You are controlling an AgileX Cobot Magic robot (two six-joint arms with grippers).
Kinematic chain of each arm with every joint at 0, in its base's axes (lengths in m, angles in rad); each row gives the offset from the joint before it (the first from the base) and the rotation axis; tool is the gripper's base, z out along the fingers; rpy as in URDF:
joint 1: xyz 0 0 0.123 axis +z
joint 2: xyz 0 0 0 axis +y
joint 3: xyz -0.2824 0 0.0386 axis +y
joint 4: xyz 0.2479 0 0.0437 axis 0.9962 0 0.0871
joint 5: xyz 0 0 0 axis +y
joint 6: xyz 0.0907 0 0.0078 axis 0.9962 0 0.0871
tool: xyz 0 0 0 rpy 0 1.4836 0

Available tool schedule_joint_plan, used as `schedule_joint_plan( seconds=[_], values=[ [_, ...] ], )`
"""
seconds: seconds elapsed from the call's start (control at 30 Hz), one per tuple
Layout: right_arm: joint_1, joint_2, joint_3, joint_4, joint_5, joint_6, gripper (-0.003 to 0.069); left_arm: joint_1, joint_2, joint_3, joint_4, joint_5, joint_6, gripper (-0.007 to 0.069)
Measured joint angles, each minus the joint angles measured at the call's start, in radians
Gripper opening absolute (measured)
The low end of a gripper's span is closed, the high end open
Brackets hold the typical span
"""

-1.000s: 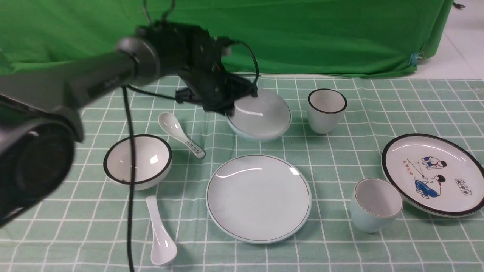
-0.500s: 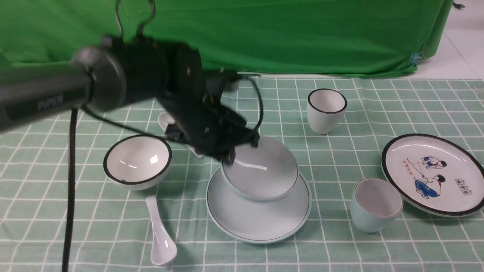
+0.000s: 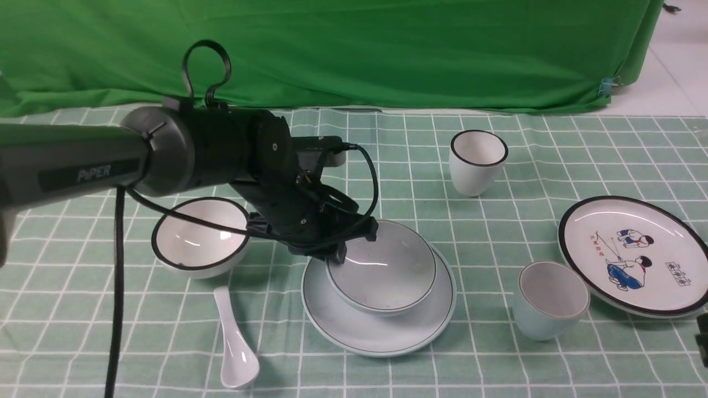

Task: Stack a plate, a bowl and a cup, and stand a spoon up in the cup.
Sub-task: Use the left arm to put the blue rice bowl into the blue large plate in the middle, then use the right arm to grab a blue teacup

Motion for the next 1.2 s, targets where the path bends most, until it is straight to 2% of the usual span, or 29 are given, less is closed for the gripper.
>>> schedule_joint_plan(
  seconds=[0.07,0.13,0.23,0.27,0.4,0.5,0.53,0.7,0.73,0.77,0.87,1.03,1.1,1.2],
  values=[
    [0.0,0.06,-0.041,-0.002,0.01,0.002,0.012,0.0,0.0,0.0,0.0,0.008,0.002,0.0097],
    [0.0,0.144,-0.101,-0.003,0.015,0.002,0.0202,0.0,0.0,0.0,-0.001,0.015,0.003,0.0174],
    [-0.002,0.272,-0.178,-0.007,0.014,-0.004,0.039,0.001,-0.006,0.0,0.0,0.067,0.005,0.0296],
    [-0.008,0.32,-0.199,-0.008,0.013,-0.011,0.043,0.002,-0.013,-0.001,0.003,0.099,0.005,0.0332],
    [-0.038,0.429,-0.232,-0.006,-0.007,-0.016,0.0483,0.004,-0.055,-0.001,0.032,0.16,-0.005,0.0372],
    [-0.066,0.509,-0.24,0.01,-0.032,-0.017,0.0492,0.007,-0.129,-0.001,0.084,0.19,-0.024,0.0344],
    [-0.074,0.524,-0.241,0.02,-0.045,-0.02,0.0493,0.008,-0.151,-0.001,0.1,0.197,-0.024,0.033],
    [-0.09,0.629,-0.241,0.127,-0.143,-0.074,0.0494,0.01,-0.36,0.034,0.142,0.244,-0.026,0.0134],
    [-0.09,0.629,-0.241,0.127,-0.143,-0.074,0.0494,0.01,-0.367,0.038,0.142,0.244,-0.026,0.0127],
    [-0.093,0.651,-0.241,0.136,-0.159,-0.076,0.0494,0.01,-0.436,0.085,0.143,0.242,-0.026,0.0062],
    [-0.099,0.693,-0.242,0.137,-0.172,-0.077,0.0494,0.01,-0.535,0.179,0.144,0.215,-0.031,0.0016],
    [-0.104,0.753,-0.242,0.129,-0.206,-0.077,0.0475,0.011,-0.682,0.347,0.158,0.163,-0.069,0.0005],
    [-0.104,0.768,-0.242,0.129,-0.217,-0.081,0.0385,0.011,-0.725,0.401,0.165,0.154,-0.084,0.0005],
    [-0.104,0.769,-0.243,0.129,-0.226,-0.099,0.0136,0.011,-0.768,0.456,0.175,0.15,-0.105,0.0005]
  ],
)
